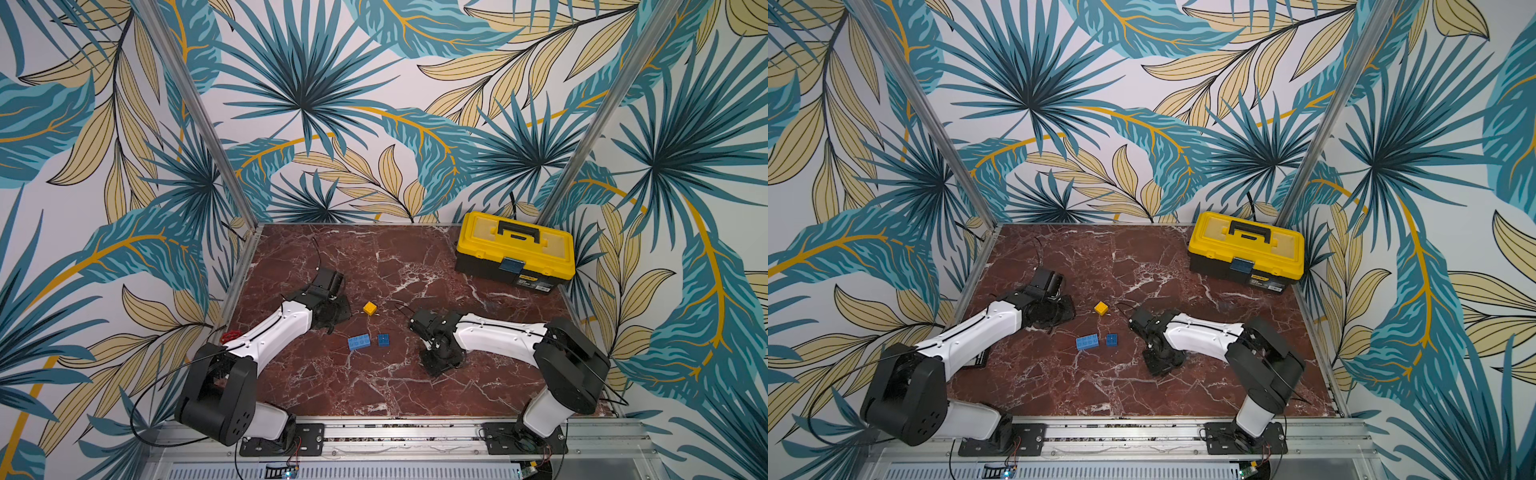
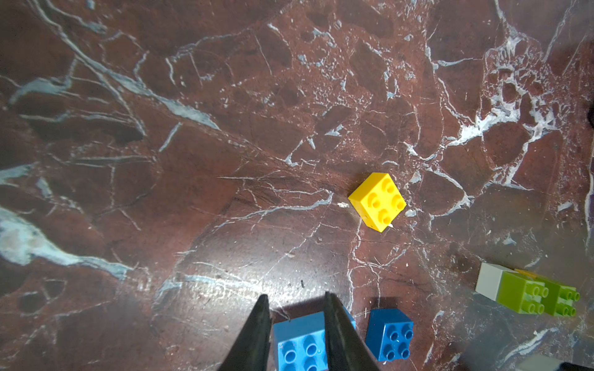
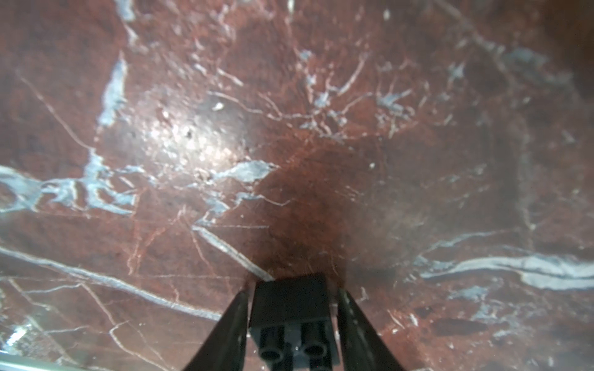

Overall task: Assemble the number 4 with lego
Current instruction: Pick up the lego brick from the center of the board.

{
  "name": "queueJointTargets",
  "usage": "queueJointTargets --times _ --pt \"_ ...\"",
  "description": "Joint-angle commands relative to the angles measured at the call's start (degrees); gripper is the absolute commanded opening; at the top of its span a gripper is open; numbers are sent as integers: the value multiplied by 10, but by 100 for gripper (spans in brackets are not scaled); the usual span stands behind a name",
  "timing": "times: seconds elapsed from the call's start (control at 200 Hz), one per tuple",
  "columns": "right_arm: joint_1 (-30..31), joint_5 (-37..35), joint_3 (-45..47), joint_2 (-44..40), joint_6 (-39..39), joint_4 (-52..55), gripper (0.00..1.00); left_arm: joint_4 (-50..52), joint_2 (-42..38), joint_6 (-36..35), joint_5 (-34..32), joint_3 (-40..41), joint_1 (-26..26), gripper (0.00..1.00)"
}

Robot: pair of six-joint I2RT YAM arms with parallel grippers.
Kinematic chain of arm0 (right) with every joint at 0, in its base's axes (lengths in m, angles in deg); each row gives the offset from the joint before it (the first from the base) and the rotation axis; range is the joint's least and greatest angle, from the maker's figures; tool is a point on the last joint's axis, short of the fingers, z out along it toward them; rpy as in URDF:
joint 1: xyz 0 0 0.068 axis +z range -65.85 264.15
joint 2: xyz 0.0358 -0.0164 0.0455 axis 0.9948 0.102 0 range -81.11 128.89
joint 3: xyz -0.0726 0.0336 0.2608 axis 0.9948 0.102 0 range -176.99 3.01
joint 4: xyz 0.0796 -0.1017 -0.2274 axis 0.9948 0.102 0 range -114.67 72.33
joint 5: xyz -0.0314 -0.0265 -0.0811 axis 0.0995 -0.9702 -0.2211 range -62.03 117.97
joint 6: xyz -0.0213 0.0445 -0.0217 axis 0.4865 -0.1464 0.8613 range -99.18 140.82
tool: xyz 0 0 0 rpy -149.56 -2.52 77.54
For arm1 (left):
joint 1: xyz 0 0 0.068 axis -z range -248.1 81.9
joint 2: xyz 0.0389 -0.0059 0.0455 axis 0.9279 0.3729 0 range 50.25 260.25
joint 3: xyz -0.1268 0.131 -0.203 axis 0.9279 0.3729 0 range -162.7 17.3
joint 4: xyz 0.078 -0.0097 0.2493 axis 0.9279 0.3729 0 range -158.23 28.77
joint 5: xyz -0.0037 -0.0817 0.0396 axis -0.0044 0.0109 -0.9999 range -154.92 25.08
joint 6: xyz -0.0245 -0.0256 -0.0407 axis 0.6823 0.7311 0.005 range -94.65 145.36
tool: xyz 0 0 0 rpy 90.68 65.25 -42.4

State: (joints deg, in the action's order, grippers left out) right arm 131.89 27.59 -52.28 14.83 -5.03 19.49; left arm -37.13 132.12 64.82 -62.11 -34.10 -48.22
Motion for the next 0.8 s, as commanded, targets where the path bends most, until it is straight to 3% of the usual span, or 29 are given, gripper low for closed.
queueJointTargets --times 0.0,0.165,0.255,0.511,0.796 --pt "5 -17 5 -10 -9 1 39 -15 8 6 4 14 -3 31" --pt "10 -41 -4 -22 -21 12 31 -32 36 0 9 9 -4 31" --pt "12 -57 -18 -46 -34 26 28 -46 63 -4 14 1 -3 26" --pt "12 -110 -107 -94 -105 95 27 -72 170 -17 47 -47 -3 8" --pt "13 -118 -151 -95 -145 119 27 -95 215 -11 97 -76 1 5"
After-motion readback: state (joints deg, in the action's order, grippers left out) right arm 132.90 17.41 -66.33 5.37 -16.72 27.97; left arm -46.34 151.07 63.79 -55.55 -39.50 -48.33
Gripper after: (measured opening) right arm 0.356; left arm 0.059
